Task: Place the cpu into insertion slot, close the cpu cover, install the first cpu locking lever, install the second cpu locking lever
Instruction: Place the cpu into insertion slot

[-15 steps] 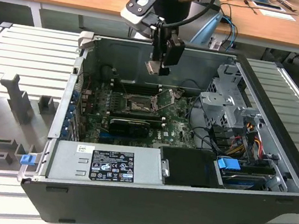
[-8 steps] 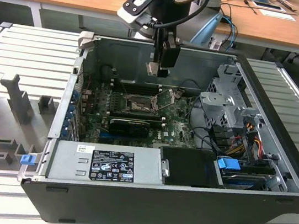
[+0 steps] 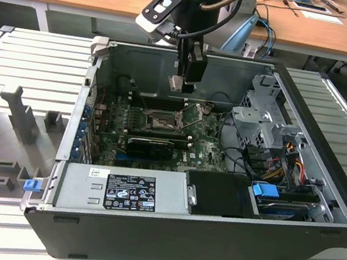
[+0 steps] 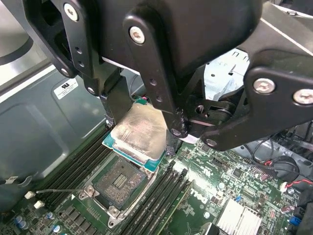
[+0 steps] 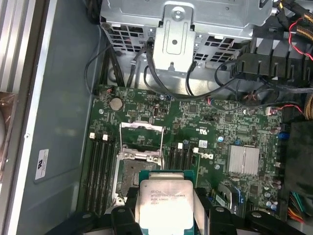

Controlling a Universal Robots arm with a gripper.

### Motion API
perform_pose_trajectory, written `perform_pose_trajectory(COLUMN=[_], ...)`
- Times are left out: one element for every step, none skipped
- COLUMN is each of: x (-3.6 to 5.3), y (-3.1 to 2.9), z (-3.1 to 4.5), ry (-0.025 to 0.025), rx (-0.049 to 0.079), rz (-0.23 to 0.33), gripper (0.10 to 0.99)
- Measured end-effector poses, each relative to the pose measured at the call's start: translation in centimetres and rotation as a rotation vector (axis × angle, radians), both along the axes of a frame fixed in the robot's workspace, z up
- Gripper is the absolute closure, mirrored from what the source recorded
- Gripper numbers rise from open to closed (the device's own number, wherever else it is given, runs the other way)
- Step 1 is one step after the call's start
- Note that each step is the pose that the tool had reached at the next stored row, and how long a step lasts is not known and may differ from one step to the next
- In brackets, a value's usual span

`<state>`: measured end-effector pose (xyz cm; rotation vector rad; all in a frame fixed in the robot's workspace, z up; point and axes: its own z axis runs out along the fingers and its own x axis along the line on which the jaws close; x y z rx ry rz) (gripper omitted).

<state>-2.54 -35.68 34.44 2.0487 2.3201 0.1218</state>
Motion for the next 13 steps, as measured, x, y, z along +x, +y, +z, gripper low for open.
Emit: perform_pose_trajectory(x=[0.0, 0.0, 0.0, 0.0, 0.0, 0.0, 0.0, 0.0, 0.0, 0.0, 0.0, -0.02, -0.02], y=[0.0, 0.0, 0.0, 0.0, 0.01, 0.0, 0.01, 0.02, 0.02, 0.02, 0.02, 0.03, 0.03], z=[-0.07, -0.1, -0.12, -0.15, -0.2, -0.27, -0.3, -0.31, -0.33, -0.36, -0.49, -0.8, -0.99], ry=[0.0001, 0.0, 0.0, 0.0, 0.0001, 0.0001, 0.0002, 0.0002, 0.0003, 0.0003, 0.0005, 0.0005, 0.0007], rx=[0.0, 0.0, 0.0, 0.0, 0.0, 0.0, 0.0, 0.0, 0.0, 0.0, 0.0, 0.0, 0.0], rz=[0.0, 0.0, 0.0, -0.001, -0.004, -0.013, -0.022, -0.03, -0.043, -0.06, -0.084, -0.088, -0.089], gripper=[0.557, 0.557, 0.557, 0.557, 0.557, 0.557, 0.557, 0.557, 0.557, 0.557, 0.557, 0.557, 0.557])
